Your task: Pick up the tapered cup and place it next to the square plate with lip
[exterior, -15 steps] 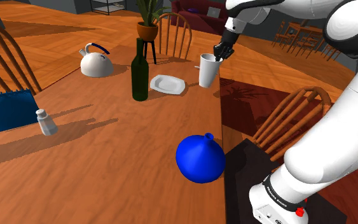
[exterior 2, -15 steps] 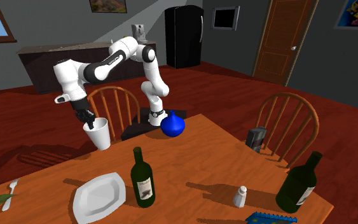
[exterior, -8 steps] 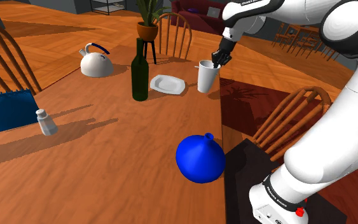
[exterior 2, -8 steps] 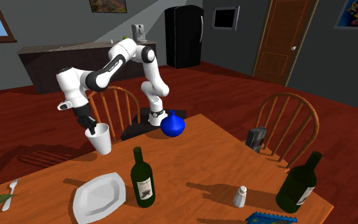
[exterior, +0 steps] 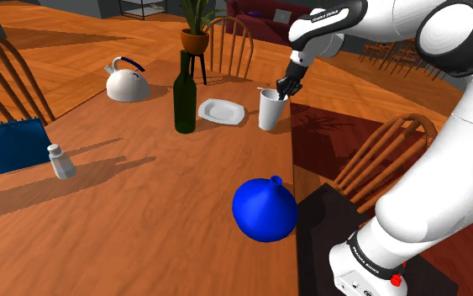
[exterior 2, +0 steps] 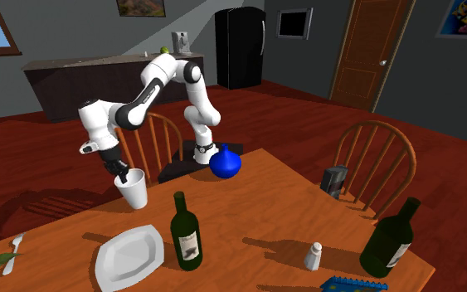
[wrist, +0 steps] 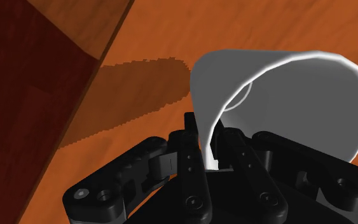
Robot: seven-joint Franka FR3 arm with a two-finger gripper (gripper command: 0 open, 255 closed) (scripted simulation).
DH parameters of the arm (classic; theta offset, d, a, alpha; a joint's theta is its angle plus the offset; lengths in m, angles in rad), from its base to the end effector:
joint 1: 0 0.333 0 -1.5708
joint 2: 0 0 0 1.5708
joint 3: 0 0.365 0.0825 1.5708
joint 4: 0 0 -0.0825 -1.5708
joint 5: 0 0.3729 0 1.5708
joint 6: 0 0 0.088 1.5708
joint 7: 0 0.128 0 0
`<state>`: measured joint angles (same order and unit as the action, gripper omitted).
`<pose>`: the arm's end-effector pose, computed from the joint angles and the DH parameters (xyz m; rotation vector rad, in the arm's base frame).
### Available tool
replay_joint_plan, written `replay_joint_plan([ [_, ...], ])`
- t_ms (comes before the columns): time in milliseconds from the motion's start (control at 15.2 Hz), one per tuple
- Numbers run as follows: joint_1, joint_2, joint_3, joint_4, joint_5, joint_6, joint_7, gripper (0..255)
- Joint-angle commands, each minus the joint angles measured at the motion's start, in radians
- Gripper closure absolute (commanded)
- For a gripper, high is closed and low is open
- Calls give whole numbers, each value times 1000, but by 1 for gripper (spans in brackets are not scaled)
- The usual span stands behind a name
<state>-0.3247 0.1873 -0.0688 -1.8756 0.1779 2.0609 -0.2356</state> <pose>0.5643 -0.2182 0.4457 -2.9818 0.3606 -0.0655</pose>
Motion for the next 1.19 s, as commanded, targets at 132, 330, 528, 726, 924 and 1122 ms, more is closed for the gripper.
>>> replay_joint_plan([
  [132,0,22,2,-35,7,57,-11,255],
  [330,0,22,2,-35,7,57,-11,255],
  [528,0,22,2,-35,7,57,-11,255],
  [726,0,22,2,-35,7,57,-11,0],
  [924,0,22,2,-35,7,57,-11,0],
  [1122,-2,9,-1,-18,4,27,-8,0],
])
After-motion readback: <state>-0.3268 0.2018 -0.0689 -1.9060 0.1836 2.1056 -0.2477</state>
